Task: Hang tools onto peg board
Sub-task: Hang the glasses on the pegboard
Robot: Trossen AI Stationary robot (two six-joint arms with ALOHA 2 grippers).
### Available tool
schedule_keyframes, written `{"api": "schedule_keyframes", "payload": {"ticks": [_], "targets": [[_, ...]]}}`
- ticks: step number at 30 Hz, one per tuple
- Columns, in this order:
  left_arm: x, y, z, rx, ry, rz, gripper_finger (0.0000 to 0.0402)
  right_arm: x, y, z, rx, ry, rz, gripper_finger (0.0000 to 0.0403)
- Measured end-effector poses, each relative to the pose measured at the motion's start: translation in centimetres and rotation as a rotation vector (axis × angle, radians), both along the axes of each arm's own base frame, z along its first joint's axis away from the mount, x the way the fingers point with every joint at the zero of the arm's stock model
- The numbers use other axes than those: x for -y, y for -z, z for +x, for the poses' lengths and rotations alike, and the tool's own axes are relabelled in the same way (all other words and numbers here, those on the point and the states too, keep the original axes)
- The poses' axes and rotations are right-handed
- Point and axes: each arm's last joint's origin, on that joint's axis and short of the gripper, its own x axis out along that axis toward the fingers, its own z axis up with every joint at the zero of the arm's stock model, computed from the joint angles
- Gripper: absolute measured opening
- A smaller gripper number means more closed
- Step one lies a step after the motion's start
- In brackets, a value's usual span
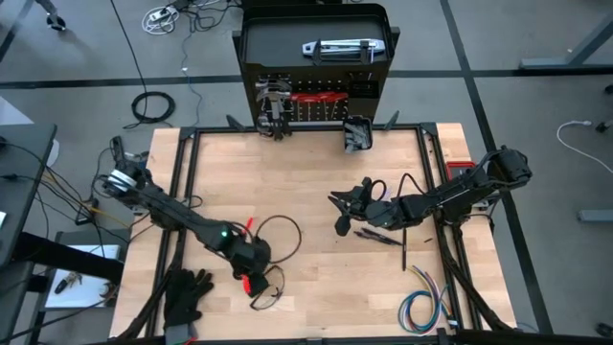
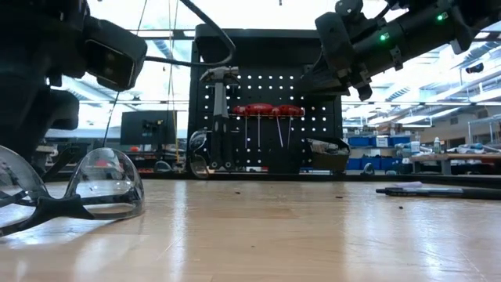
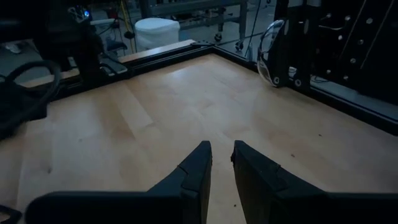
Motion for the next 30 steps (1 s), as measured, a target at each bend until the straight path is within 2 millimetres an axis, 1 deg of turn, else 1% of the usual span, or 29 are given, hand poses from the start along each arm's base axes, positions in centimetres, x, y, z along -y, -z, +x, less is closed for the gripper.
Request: {"api": "schedule_keyframes", "payload": {"ticks": [4, 7, 12, 18, 24, 30], "targets": [[0.8, 0.3, 0.8, -0.054, 0.011, 0.021, 0.0219, 0.1, 0.0, 0.0, -0.002, 0.001, -0.002, 0.0077], [1.1, 1.0, 1.1, -0.11, 0.011, 0.044, 0.0219, 0.1, 0.0, 0.0, -0.006, -0.002, -0.011, 0.0077], [1.5, 2.0, 1.3, -0.17, 0.03, 0.041, 0.0219, 0.1, 0.0, 0.0, -0.007, -0.005, -0.02, 0.0077], [1.4, 2.8, 1.1, -0.226, 0.038, 0.078, 0.0218, 0.1, -0.1, 0.0, -0.006, -0.005, -0.02, 0.0077], [1.1, 2.9, 1.0, -0.205, 0.04, 0.167, 0.0218, 0.1, -0.1, 0.0, -0.006, -0.005, -0.02, 0.0077], [1.0, 2.8, 1.0, -0.197, 0.053, 0.186, 0.0218, 0.1, -0.1, 0.0, -0.006, -0.005, -0.02, 0.0077]]}}
